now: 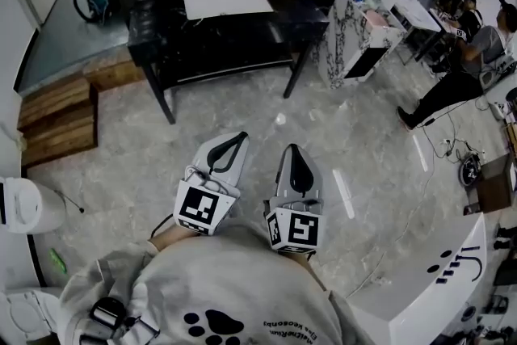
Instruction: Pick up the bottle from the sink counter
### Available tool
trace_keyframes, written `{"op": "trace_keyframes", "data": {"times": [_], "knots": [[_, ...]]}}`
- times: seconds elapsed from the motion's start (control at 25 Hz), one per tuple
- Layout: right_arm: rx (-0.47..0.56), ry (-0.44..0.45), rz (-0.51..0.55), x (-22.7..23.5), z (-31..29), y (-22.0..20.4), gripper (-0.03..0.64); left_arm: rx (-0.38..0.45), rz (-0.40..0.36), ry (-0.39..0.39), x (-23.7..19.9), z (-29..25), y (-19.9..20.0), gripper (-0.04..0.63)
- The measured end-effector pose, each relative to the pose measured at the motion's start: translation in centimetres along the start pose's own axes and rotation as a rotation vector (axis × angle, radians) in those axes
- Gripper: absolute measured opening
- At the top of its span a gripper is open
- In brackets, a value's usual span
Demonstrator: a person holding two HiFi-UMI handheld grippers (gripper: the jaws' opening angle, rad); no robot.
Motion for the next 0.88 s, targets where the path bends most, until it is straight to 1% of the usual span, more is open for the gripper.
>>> {"op": "trace_keyframes", "data": {"times": [0.12,0.24,0.48,0.56,0.72,0.88], "knots": [[-0.012,-0.001,-0.004,0.7,-0.4,-0.7,0.002,0.007,0.010,-0.023,0.2,-0.9,-0.4,0.002],[0.002,-0.006,0.001,1.3,-1.9,-0.7,0.002,0.013,0.019,-0.037,-0.6,-2.4,-0.7,0.002],[0.026,-0.019,0.019,3.4,-5.8,-0.3,0.002,0.055,0.010,-0.056,-2.7,-7.3,-0.9,0.002],[0.021,-0.006,0.020,4.0,-7.5,-0.4,0.001,0.065,0.002,-0.065,-3.4,-9.1,-1.0,0.002],[0.009,0.002,-0.005,5.2,-11.9,-1.1,0.002,0.052,-0.002,-0.099,-5.4,-13.0,-0.6,0.002],[0.004,-0.003,-0.017,6.1,-16.4,-1.3,0.002,0.051,-0.007,-0.101,-8.4,-17.1,-1.1,0.002]]}}
Point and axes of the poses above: the fingertips, and each gripper's own axes: z backward along the fingers, x to its right, y out of its top, the point moved 9 cm from there along z, backward along the fingers
